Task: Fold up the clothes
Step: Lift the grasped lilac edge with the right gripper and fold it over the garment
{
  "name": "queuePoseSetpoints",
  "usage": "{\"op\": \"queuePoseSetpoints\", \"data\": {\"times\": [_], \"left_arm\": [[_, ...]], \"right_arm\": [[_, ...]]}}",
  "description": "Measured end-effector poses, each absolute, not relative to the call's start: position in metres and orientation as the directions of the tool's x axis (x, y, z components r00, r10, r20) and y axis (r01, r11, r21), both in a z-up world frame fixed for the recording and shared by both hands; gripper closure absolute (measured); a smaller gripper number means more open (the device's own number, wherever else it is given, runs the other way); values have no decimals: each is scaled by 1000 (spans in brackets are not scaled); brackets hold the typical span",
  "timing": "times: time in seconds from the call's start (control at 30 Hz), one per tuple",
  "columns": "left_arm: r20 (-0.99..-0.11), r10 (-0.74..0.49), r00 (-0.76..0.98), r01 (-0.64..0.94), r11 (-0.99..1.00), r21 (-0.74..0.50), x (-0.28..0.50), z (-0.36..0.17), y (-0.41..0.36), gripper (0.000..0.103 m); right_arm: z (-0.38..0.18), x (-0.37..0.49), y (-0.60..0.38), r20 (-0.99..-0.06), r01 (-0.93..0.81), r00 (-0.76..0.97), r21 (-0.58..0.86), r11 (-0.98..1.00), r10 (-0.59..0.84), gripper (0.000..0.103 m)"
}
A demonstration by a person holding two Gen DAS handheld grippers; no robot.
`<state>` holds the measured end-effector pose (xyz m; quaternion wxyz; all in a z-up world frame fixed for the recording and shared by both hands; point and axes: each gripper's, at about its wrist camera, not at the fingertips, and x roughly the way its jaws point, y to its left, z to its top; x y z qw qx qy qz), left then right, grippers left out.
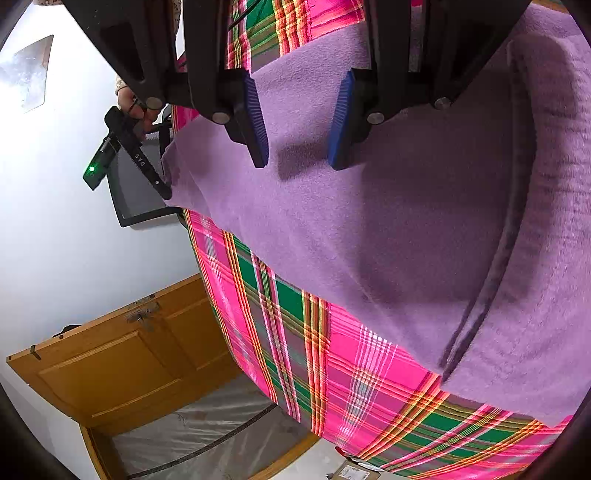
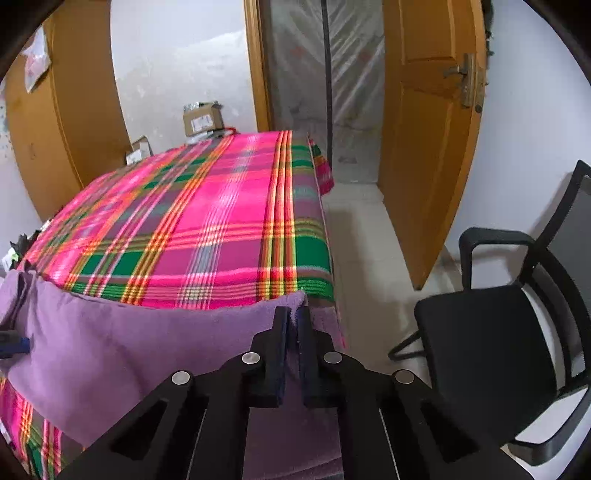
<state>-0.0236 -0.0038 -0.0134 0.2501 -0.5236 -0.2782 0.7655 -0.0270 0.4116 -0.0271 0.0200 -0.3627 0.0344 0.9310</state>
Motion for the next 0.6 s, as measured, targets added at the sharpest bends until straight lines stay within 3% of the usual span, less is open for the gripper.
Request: {"op": "queuePoseSetpoints", "data": {"times": [0.33,0.6], "left_arm": [[-672,667,-322,-90,-728,-680,-23,-12,-6,69],[-681,661,-314,-87,-735,-672,-25,-10,-6,69]], "right_arm": [[-35,-43,427,-714,-149,-695,30,-988,83,98],[-30,-36,435,-720,-130,-693,83,-988,31,93]]}}
